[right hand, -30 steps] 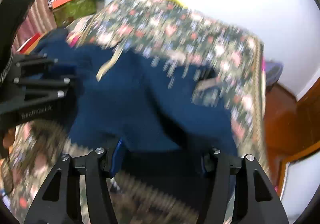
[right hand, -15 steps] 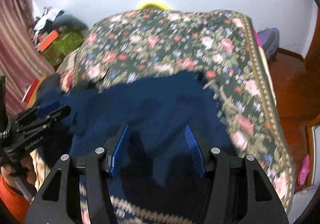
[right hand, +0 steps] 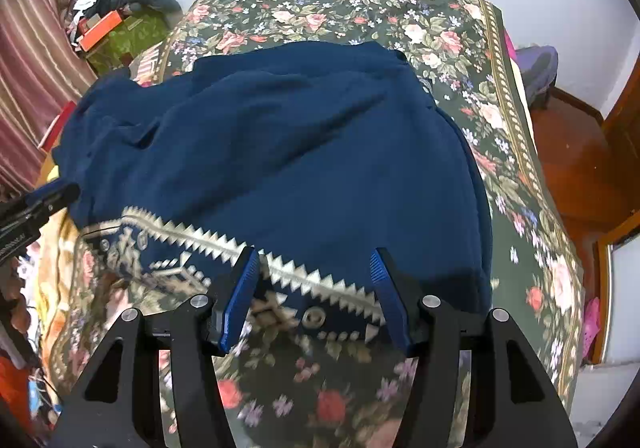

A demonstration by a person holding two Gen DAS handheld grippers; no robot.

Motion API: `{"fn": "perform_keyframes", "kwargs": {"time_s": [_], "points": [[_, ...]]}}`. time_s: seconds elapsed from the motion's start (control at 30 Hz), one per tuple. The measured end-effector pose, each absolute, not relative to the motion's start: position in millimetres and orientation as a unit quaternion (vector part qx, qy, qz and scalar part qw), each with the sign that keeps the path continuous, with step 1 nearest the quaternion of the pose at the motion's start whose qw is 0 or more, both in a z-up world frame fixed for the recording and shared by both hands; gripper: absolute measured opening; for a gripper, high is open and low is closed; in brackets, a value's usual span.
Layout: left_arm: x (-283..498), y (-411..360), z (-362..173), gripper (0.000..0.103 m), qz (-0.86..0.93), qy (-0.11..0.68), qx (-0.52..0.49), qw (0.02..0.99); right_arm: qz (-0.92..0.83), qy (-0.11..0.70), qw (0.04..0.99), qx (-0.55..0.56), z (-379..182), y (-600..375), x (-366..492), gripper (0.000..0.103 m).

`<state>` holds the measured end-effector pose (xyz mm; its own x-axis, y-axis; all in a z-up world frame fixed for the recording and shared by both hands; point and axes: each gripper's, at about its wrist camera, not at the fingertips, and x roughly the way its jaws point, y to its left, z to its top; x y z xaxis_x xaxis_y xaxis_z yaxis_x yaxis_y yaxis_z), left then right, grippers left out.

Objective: Fold large clothes

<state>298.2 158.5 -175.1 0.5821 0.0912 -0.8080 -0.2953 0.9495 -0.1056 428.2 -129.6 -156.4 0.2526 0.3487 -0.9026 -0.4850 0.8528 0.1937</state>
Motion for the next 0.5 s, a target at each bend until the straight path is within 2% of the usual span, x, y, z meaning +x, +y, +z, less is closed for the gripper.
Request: {"fn": "perform_keyframes", "kwargs": {"time_s": [0.1, 0.23, 0.37, 0.5], "points": [[275.0, 181.3, -183.5, 0.063, 0.14, 0.428, -0.163, 0.878, 0.266, 0.535, 0.797, -0.085, -146.9, -125.6, 418.5, 0.053], [254.7, 204.4, -210.2, 0.064, 0.16, 0.434, -0.224, 0.858, 0.273, 0.516, 0.805, -0.108, -136.6, -118.8, 407.1, 0.054], [246.6, 213.5, -244.3, 0.064, 0.109, 0.451, -0.308, 0.83, 0.283, 0.513, 0.803, -0.103, -135.3, -112.2, 402.5, 0.055], [246.9, 218.2, -265.3, 0.064, 0.032, 0.415, -0.417, 0.808, 0.282, 0.513, 0.803, -0.111, -140.0, -103.8, 402.0, 0.055]]}}
